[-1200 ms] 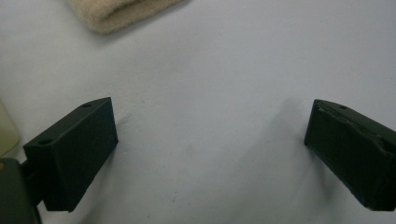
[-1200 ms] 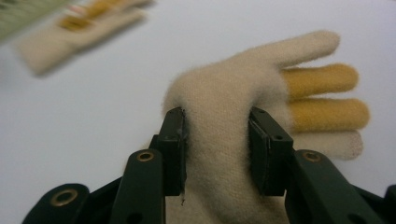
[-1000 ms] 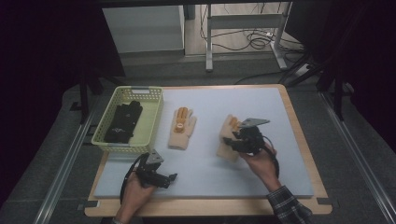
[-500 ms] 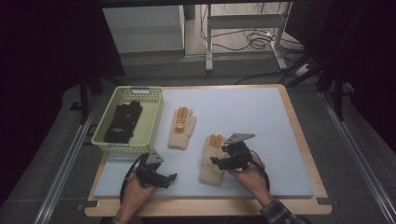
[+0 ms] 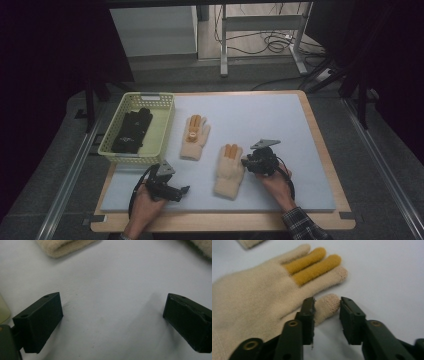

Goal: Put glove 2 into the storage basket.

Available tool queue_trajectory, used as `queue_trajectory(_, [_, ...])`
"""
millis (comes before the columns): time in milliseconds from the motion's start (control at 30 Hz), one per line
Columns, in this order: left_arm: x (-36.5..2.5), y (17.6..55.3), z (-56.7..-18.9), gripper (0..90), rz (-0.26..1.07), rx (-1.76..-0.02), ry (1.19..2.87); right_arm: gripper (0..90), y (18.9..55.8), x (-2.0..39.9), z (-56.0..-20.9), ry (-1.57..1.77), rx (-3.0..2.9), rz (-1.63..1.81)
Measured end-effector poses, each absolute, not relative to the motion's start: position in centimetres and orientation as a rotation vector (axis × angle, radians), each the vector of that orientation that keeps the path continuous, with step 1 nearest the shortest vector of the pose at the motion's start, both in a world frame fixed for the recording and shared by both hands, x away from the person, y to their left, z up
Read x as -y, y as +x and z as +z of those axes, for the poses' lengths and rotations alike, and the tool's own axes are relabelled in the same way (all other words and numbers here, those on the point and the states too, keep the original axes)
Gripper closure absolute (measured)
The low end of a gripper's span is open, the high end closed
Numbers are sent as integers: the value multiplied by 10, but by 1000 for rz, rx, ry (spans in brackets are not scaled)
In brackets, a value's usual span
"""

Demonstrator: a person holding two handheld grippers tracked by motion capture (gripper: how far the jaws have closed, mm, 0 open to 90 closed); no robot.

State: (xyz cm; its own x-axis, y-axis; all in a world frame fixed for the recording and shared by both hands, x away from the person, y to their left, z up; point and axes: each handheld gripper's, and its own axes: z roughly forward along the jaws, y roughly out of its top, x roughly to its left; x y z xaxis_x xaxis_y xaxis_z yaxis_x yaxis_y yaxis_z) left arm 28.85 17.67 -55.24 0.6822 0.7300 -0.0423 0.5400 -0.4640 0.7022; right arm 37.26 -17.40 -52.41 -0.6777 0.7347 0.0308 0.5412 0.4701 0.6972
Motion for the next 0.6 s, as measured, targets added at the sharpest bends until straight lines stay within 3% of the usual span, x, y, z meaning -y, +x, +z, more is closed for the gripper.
queue_trajectory(100, [-177,288,-552,27,344,-970,2183,649,373,176,-523,1095,-2439,1012])
queue_trajectory(267, [-177,289,-552,27,344,-970,2183,572,377,178,-518,1106,-2409,1056])
queue_trajectory(600, [-177,288,-552,27,345,-970,2182,539,398,143,-507,1013,-2471,1160])
